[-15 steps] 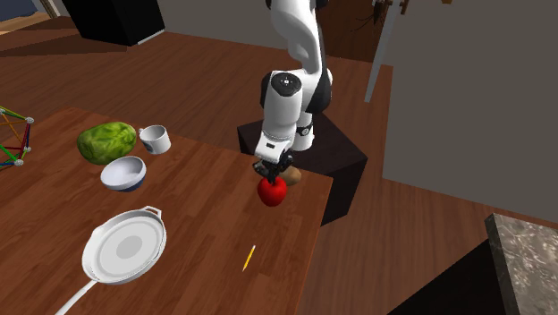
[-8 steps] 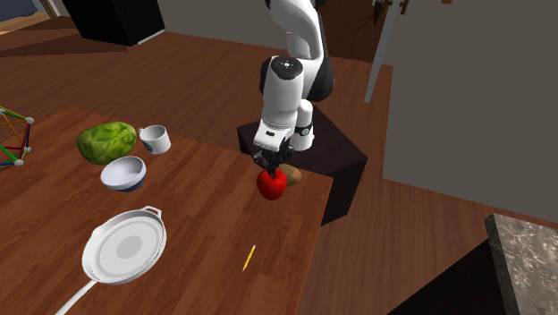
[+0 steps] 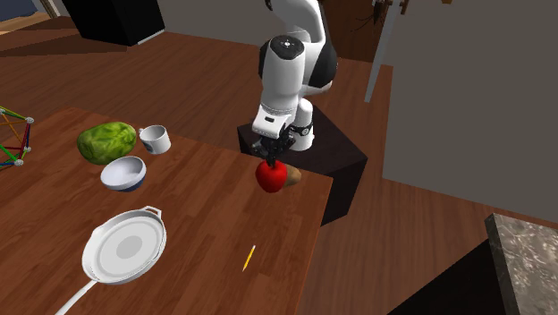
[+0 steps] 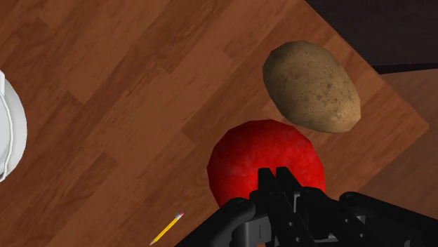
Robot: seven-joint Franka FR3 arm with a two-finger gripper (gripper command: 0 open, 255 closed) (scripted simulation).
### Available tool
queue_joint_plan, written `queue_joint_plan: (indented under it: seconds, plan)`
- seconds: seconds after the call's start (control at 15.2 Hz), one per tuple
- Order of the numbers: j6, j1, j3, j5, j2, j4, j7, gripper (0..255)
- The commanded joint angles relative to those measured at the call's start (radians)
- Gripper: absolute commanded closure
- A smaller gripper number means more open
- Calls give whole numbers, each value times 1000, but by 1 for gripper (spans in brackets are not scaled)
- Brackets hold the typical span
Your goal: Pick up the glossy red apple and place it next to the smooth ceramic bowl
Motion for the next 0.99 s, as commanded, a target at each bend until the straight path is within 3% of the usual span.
queue_joint_plan:
  seconds: [0.0,0.92]
  plan:
    - [-27,1,5,1,-8,19,-1,255]
    - [-209,8,28,16,-19,190,-22,255]
